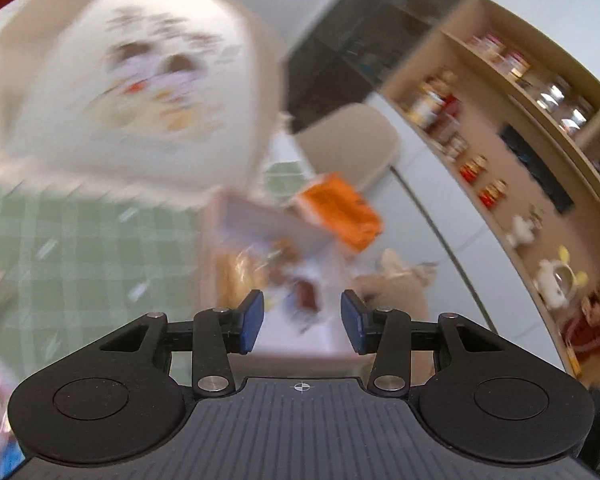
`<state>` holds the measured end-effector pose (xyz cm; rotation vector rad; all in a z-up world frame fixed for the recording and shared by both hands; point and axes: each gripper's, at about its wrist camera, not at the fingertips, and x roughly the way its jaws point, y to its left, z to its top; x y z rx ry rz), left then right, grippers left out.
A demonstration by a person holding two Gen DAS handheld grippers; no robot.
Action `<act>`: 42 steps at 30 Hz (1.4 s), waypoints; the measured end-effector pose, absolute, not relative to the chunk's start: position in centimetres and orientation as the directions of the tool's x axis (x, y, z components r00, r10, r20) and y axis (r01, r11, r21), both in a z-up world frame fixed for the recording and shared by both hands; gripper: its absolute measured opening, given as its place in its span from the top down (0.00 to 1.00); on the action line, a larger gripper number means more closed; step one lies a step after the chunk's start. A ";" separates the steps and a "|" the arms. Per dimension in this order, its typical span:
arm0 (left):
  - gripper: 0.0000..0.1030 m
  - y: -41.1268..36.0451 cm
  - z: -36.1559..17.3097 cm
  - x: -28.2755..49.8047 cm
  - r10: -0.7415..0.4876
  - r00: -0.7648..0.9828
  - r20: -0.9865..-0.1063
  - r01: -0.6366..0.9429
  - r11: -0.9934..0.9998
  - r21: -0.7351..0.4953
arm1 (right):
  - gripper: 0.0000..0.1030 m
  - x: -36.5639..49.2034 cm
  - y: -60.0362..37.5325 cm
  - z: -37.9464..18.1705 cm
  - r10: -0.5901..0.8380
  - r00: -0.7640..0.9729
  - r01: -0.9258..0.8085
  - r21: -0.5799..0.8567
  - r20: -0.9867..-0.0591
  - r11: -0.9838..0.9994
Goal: Organize snacks
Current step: 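Carry the bun and rice cracker into the pink box and open both grippers, then grasp the orange packaged bread stick with the left gripper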
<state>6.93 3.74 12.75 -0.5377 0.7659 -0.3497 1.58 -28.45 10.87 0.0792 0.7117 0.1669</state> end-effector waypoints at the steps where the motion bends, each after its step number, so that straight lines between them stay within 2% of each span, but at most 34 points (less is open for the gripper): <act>1: 0.55 4.5 11.8 5.2 -0.464 0.678 -0.570 0.072 0.814 -0.577 | 0.67 2.5 -28.0 11.2 0.192 0.749 -0.147 0.124 -0.634 0.981; 5: 0.55 7.1 8.4 -1.7 -0.373 0.656 -0.656 -0.043 0.849 -0.526 | 0.66 7.8 -26.1 13.7 0.284 0.769 -0.253 0.136 -0.572 0.958; 6: 0.55 7.8 7.8 -3.5 -0.349 0.646 -0.678 -0.068 0.859 -0.507 | 0.63 9.7 -25.6 14.2 0.300 0.769 -0.264 0.147 -0.564 0.953; 7: 0.55 8.3 7.5 -5.0 -0.324 0.639 -0.697 -0.090 0.869 -0.487 | 0.53 11.4 -25.2 14.3 0.298 0.762 -0.257 0.154 -0.574 0.954; 8: 0.55 9.0 7.3 -6.7 -0.288 0.636 -0.716 -0.118 0.881 -0.459 | 0.50 13.1 -24.4 14.2 0.279 0.753 -0.235 0.152 -0.596 0.960; 12: 0.55 12.4 8.2 -11.2 -0.099 0.647 -0.756 -0.262 0.902 -0.342 | 0.49 14.8 -20.0 13.2 0.282 0.720 -0.245 0.147 -0.634 0.958; 15: 0.55 15.9 9.2 -13.1 0.061 0.647 -0.760 -0.419 0.861 -0.287 | 0.46 13.2 -15.1 11.0 0.376 0.642 -0.346 0.186 -0.668 0.920; 17: 0.55 18.1 9.5 -14.2 0.119 0.652 -0.749 -0.486 0.824 -0.292 | 0.46 11.5 -11.3 9.3 0.431 0.573 -0.422 0.199 -0.697 0.884; 24: 0.55 21.5 10.7 -15.1 0.086 0.697 -0.711 -0.459 0.816 -0.351 | 0.46 5.6 2.5 5.5 0.544 0.377 -0.656 0.199 -0.750 0.729; 29: 0.55 22.8 10.4 -13.1 0.023 0.697 -0.716 -0.393 0.848 -0.355 | 0.46 4.0 8.9 3.1 0.510 0.388 -0.700 0.114 -0.768 0.705; 34: 0.55 24.2 11.1 -10.3 -0.034 0.720 -0.693 -0.296 0.888 -0.352 | 0.44 0.8 6.8 2.8 0.501 0.425 -0.718 0.056 -0.754 0.694; 36: 0.55 24.7 11.2 -8.2 -0.059 0.723 -0.688 -0.247 0.908 -0.337 | 0.40 -0.1 4.4 2.3 0.469 0.447 -0.702 0.027 -0.762 0.712; 42: 0.55 23.5 9.8 0.5 -0.099 0.661 -0.744 -0.051 0.983 -0.176 | 0.40 -0.2 -2.6 2.2 0.313 0.501 -0.543 -0.011 -0.807 0.839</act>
